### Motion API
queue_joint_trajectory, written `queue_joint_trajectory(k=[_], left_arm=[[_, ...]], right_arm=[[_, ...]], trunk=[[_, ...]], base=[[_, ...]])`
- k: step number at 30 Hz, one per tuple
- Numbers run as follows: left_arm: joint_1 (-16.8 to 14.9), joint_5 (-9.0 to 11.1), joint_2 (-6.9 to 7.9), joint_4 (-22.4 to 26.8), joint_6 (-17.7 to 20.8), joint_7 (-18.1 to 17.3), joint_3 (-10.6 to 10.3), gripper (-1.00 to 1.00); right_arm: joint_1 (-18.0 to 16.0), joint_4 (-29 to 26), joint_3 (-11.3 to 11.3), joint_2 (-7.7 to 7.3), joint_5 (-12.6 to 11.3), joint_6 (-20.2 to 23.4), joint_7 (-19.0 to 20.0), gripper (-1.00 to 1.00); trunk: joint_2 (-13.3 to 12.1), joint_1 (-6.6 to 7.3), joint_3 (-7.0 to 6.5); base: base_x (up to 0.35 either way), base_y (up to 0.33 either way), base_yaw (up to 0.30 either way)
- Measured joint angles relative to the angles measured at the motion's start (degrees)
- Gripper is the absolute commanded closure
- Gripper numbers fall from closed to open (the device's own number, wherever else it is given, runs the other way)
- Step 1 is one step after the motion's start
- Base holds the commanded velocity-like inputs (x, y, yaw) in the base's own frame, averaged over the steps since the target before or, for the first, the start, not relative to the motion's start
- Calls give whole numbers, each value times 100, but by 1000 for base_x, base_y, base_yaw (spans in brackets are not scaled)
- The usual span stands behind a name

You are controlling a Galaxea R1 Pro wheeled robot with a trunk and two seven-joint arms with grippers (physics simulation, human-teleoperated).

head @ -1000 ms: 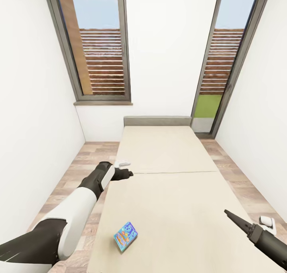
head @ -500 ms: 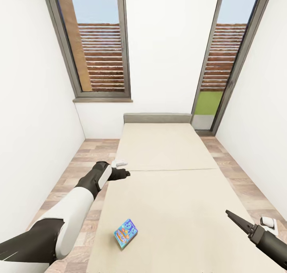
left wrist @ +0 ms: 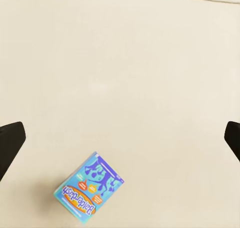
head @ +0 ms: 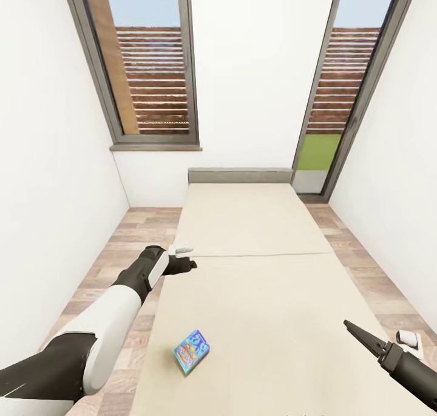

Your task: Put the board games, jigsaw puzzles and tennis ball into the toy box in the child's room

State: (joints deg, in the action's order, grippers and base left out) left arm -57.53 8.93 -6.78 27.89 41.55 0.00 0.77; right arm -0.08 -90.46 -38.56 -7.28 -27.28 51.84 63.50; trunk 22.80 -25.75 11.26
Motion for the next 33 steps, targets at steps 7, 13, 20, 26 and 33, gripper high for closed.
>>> queue_joint_trajectory(k=[7, 13, 20, 26, 33], left_arm=[[0, -4, -9, 0, -22, 3, -17, -100], [0, -6, -13, 0, -30, 7, -22, -100], [0, -6, -10, 0, -38, 8, -27, -100], [0, -6, -7, 0, -43, 3, -25, -100], [0, -6, -10, 0, -49, 4, -17, -100]], right_arm=[[0, 4, 0, 0, 0, 0, 0, -100], [0, 5, 0, 0, 0, 0, 0, -100], [0, 5, 0, 0, 0, 0, 0, -100], [0, 5, 0, 0, 0, 0, 0, -100], [0, 5, 0, 0, -1, 0, 0, -100]], trunk=[[0, 0, 66], [0, 0, 122], [0, 0, 188], [0, 0, 245], [0, 0, 311]], base=[[0, 0, 0], [0, 0, 0], [0, 0, 0], [0, 0, 0], [0, 0, 0]])
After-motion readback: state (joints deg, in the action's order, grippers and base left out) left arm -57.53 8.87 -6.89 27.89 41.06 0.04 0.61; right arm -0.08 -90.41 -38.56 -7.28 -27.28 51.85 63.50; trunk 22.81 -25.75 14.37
